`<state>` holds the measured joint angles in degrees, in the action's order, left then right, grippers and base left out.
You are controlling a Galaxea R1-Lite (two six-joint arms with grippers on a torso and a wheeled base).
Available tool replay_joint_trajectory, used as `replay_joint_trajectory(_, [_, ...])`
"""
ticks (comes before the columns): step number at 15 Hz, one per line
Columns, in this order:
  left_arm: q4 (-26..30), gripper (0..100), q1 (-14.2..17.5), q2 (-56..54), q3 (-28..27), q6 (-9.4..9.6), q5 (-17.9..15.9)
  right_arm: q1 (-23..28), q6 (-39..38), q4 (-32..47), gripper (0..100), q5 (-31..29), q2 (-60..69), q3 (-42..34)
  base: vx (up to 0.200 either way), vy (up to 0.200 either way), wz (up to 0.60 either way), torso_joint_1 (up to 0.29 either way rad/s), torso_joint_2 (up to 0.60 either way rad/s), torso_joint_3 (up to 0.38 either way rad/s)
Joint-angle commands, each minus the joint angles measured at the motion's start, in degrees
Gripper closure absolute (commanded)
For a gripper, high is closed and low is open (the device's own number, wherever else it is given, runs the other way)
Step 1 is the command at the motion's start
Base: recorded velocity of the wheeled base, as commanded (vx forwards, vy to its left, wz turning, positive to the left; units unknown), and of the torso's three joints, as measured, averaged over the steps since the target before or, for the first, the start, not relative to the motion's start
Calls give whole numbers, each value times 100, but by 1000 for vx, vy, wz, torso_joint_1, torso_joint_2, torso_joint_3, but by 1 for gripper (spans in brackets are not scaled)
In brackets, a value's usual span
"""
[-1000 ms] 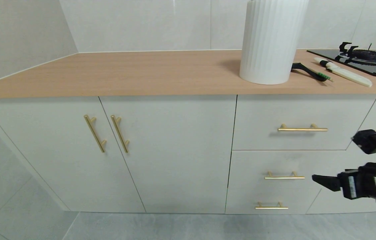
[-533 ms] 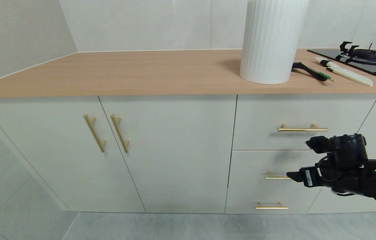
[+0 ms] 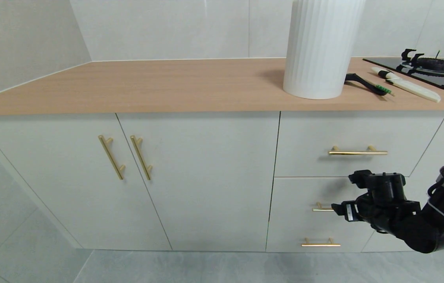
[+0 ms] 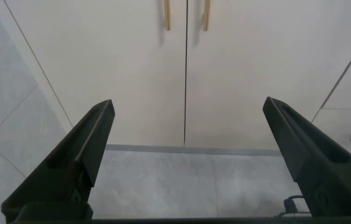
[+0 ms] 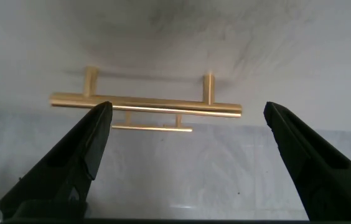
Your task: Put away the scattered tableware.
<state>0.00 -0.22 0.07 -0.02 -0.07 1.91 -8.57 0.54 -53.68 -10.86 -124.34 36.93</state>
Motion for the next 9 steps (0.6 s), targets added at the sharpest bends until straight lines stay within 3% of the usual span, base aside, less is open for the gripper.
replay_joint_trajectory(1, [0, 0, -4, 10, 2, -1, 2, -4, -89, -178, 0, -74, -362, 69, 0, 0, 0, 0, 0, 0])
replay_joint_trajectory(9, [0, 0, -4, 10, -6, -1, 2, 110, -309, -618, 0, -373, -802, 368, 0, 0, 0, 0, 0, 0])
